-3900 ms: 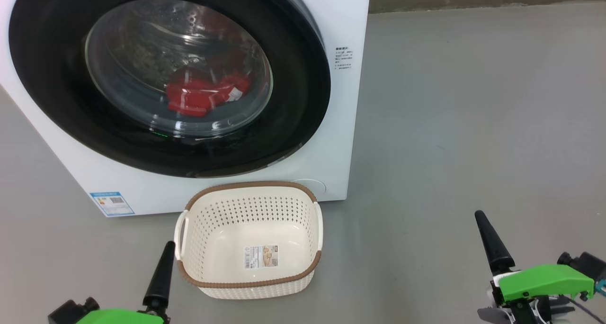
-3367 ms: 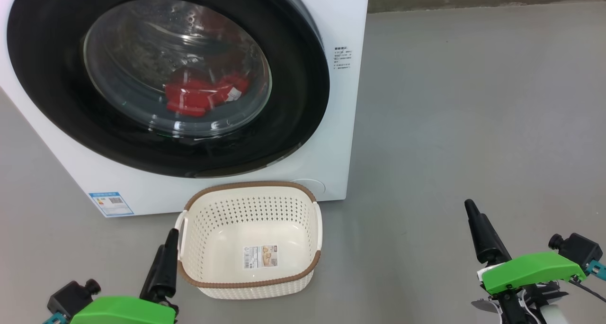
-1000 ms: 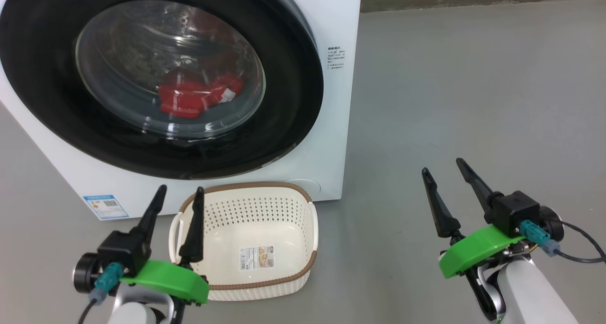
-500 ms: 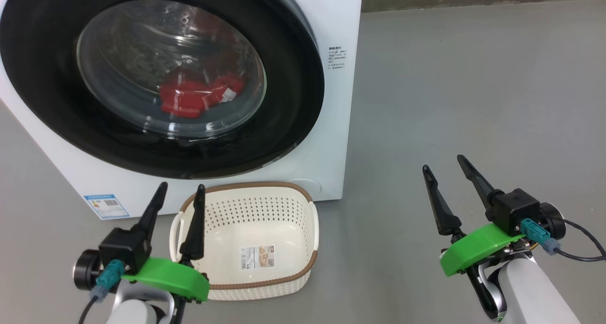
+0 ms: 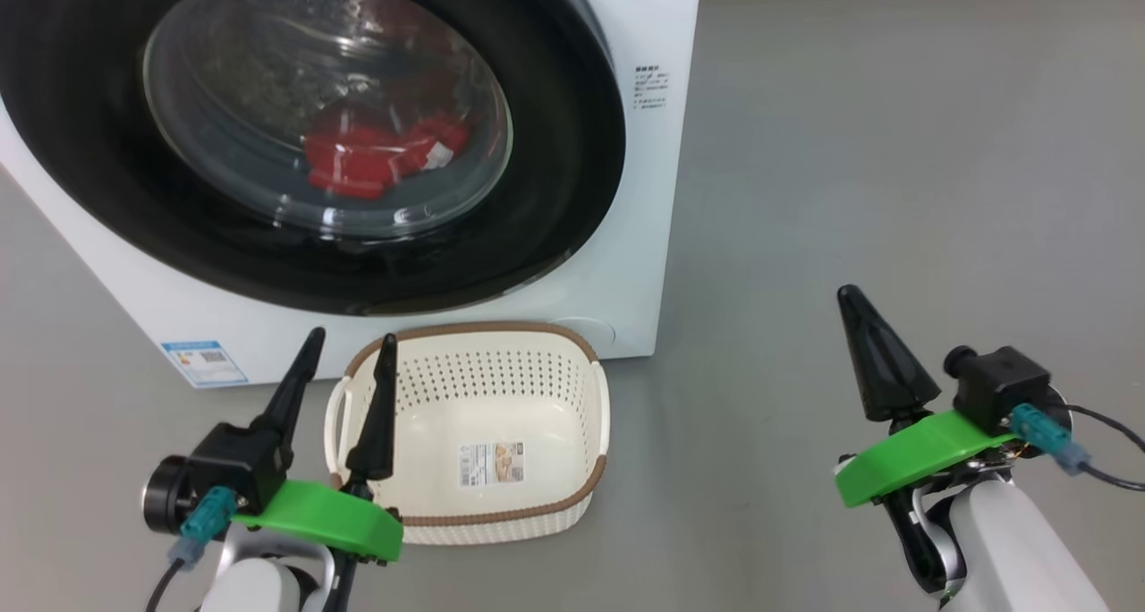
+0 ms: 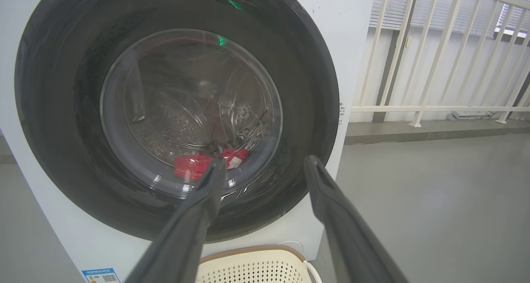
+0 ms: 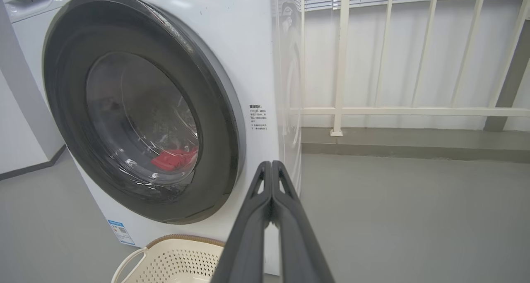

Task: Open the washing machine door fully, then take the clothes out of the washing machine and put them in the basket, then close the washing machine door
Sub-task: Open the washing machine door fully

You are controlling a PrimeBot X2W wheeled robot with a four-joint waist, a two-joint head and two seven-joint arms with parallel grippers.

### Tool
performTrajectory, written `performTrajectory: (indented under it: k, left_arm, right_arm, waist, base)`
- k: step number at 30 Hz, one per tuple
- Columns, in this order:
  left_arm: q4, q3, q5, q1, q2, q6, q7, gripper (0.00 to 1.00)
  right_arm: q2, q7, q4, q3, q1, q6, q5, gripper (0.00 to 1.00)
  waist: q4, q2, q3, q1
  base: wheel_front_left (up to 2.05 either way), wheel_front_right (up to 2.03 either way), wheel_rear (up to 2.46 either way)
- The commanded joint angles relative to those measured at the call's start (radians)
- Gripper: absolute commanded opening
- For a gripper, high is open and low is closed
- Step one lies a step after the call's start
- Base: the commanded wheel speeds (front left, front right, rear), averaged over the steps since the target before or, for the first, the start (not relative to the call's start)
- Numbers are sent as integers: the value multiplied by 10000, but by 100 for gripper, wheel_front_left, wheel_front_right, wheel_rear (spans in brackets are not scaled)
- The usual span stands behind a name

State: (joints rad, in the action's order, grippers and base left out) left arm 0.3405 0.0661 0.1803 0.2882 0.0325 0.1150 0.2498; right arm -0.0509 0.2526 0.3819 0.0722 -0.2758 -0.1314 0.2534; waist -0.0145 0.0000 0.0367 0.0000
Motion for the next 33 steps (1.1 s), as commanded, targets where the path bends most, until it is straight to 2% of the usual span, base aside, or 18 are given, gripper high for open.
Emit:
performTrajectory:
  k: [1,2,8,17,23,26,27,33]
  left_arm:
    - [-384,-221,52,420,178,48,120,100]
    - [-384,-221,52,420,178,48,120,100]
    - [-466,-164,128,511,178,72,120,100]
    - [-724,6,-93,730,177,81,120,100]
    - [-1003,50,-240,896,177,51,120,100]
    - [-1168,22,-252,959,177,40,120,100]
    - [-1263,39,-254,1004,177,37,120,100]
    - [-1480,87,-266,1216,177,49,120,100]
  right_arm:
    - [7,91,-351,99,-509,7,489,0]
    - [7,91,-351,99,-509,7,489,0]
    - [7,91,-291,41,-786,7,2421,0]
    - [7,-69,213,110,-1866,7,4072,0]
    - [6,-706,310,125,-2757,7,5807,0]
    - [-14,-1167,309,57,-3149,7,6908,0]
    - [-42,-1504,279,-49,-3421,7,7696,0]
    - [-362,-2628,10,-207,-4256,7,9803,0]
  waist:
    - [133,0,214,0]
    - [133,0,214,0]
    - [357,0,532,0]
    - [626,0,1178,0]
    - [741,0,1707,0]
    - [795,0,1986,0]
    - [843,0,2184,0]
    - [973,0,2764,0]
  base:
    - [0,0,0]
    - [0,0,0]
    - [0,0,0]
    - [0,0,0]
    - [0,0,0]
    - [0,0,0]
    - [0,0,0]
    - [0,0,0]
